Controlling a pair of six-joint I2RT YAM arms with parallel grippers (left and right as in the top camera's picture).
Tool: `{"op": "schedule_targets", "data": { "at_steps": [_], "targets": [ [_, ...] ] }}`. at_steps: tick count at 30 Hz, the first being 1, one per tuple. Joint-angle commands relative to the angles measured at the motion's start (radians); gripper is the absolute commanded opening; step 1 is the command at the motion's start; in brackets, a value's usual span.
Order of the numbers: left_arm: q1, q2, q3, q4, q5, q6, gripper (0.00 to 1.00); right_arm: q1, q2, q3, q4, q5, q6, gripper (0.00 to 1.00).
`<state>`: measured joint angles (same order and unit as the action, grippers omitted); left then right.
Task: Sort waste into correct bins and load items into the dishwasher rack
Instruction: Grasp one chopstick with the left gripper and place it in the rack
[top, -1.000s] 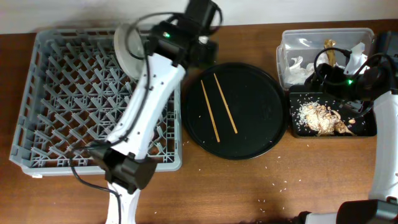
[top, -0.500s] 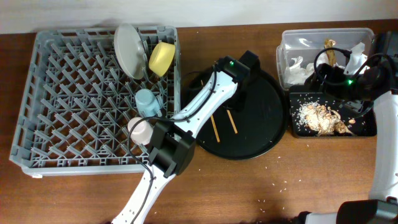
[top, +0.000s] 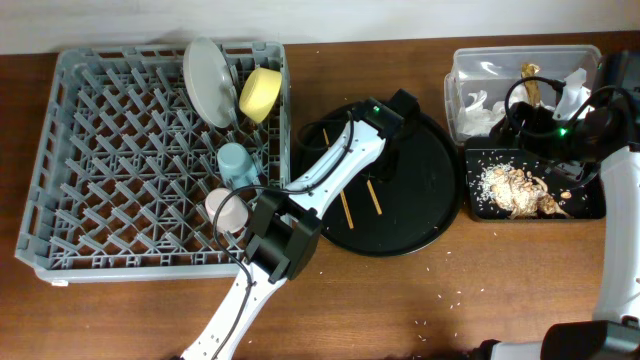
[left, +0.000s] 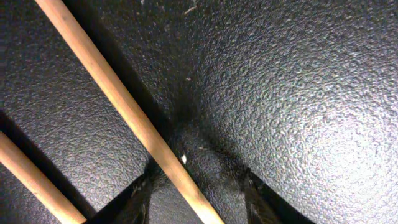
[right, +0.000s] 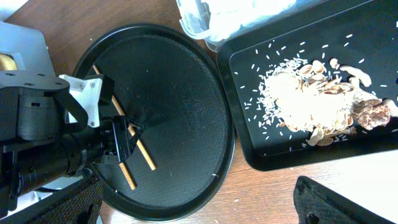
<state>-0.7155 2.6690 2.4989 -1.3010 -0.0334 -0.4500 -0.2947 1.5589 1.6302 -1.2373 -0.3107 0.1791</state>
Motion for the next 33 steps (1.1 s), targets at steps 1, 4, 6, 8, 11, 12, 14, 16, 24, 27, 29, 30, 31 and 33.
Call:
{"op": "schedule_targets", "data": {
  "at_steps": [1, 4, 6, 8, 11, 12, 14, 16, 24, 27, 29, 30, 31, 33],
  "targets": [
    [-0.015, 0.067, 0.002, -0.013, 0.030, -0.010, 0.36, 0.001, 0.003, -0.004, 0.000, 0.009, -0.011, 0.99],
    [-0.017, 0.067, 0.002, -0.020, 0.031, -0.009, 0.13, 0.001, 0.003, -0.004, 0.000, 0.009, -0.011, 0.98],
    [-0.017, 0.067, 0.002, -0.035, 0.031, -0.009, 0.02, 0.001, 0.003, -0.004, -0.001, 0.009, -0.011, 0.99],
    [-0.015, 0.067, 0.022, -0.052, 0.030, -0.009, 0.01, 0.001, 0.003, -0.004, 0.000, 0.009, -0.011, 0.99],
    [-0.006, 0.067, 0.214, -0.159, 0.023, 0.034, 0.01, 0.001, 0.003, -0.004, 0.000, 0.009, -0.011, 0.98],
    [-0.006, 0.067, 0.291, -0.203, 0.004, 0.037, 0.01, 0.001, 0.003, -0.004, 0.000, 0.009, -0.011, 0.98],
    [0.000, 0.067, 0.519, -0.347, -0.069, 0.036, 0.01, 0.001, 0.003, -0.004, -0.001, 0.009, -0.011, 0.99],
    [0.027, 0.029, 0.641, -0.387, -0.051, 0.101, 0.01, 0.001, 0.003, -0.004, -0.001, 0.009, -0.011, 0.98],
    [0.222, -0.385, 0.400, -0.387, -0.118, 0.198, 0.01, 0.001, 0.003, -0.004, 0.000, 0.009, -0.011, 0.99],
    [0.306, -0.412, 0.179, -0.383, -0.159, 0.190, 0.01, 0.001, 0.003, -0.004, 0.000, 0.009, -0.011, 0.98],
    [0.314, -0.410, 0.031, -0.349, -0.158, 0.237, 0.01, 0.001, 0.003, -0.004, 0.000, 0.009, -0.011, 0.99],
    [0.310, -0.410, -0.048, -0.323, -0.158, 0.251, 0.01, 0.001, 0.003, -0.004, 0.000, 0.009, -0.011, 0.98],
    [0.308, -0.410, -0.140, -0.312, -0.158, 0.250, 0.01, 0.001, 0.003, -0.004, 0.000, 0.009, -0.011, 0.98],
    [0.312, -0.410, -0.267, -0.288, -0.158, 0.212, 0.01, 0.001, 0.003, -0.004, 0.000, 0.009, -0.011, 0.98]
  ]
}}
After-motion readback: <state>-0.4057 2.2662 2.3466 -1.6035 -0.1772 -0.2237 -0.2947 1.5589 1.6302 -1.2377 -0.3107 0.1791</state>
